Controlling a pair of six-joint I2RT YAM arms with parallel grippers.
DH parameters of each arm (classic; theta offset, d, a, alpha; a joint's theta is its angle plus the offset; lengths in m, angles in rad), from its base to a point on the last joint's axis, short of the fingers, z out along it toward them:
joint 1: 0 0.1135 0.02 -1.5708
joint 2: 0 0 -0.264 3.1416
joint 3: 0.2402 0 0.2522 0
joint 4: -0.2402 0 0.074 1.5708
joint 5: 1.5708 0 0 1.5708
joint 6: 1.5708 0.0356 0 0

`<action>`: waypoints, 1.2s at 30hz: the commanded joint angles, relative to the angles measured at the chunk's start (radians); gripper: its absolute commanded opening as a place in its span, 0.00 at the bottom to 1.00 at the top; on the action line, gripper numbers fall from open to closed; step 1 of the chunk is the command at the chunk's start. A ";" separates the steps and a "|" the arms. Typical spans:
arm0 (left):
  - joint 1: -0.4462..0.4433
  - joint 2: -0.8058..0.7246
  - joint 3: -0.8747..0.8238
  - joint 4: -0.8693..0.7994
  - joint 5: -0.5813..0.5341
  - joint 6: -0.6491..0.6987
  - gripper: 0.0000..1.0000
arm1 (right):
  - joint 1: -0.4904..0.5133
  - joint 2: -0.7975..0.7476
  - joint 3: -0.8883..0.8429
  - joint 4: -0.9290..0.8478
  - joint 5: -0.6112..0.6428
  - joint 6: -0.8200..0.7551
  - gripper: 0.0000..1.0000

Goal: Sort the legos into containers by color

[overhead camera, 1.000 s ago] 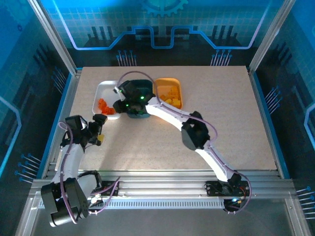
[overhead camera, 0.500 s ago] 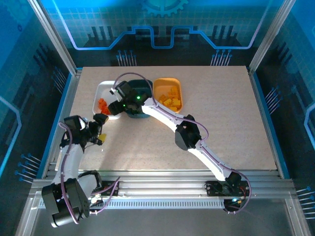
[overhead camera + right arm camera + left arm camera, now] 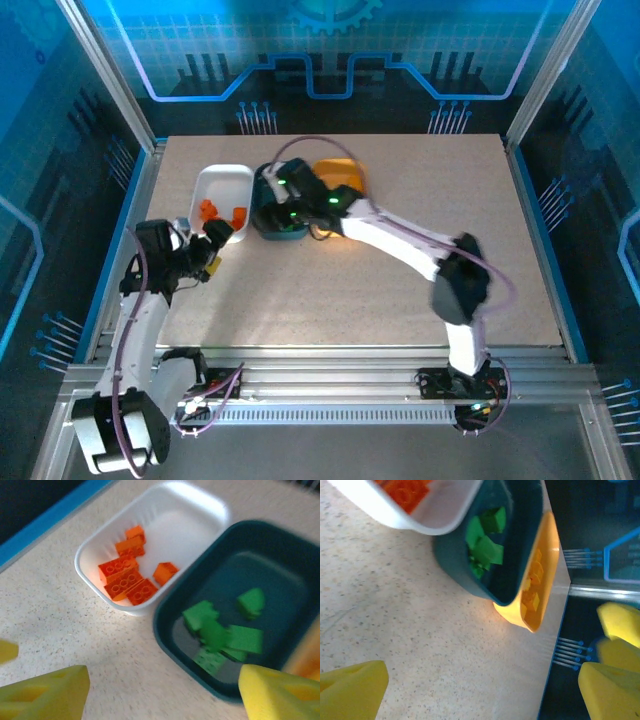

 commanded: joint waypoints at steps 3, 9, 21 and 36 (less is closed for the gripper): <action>-0.149 -0.097 0.124 -0.148 -0.300 0.084 0.99 | 0.050 -0.347 -0.359 0.206 0.315 -0.163 0.94; -0.199 -0.108 -0.032 0.159 -0.431 0.074 0.99 | 0.032 -0.496 -0.611 0.369 0.457 -0.320 1.00; -0.225 0.077 -0.362 0.913 -0.673 0.794 0.99 | -0.382 -0.675 -0.957 0.517 0.089 -0.398 1.00; -0.131 0.631 -0.411 1.504 -0.569 0.729 0.99 | -0.760 -0.505 -1.294 1.102 -0.033 -0.253 1.00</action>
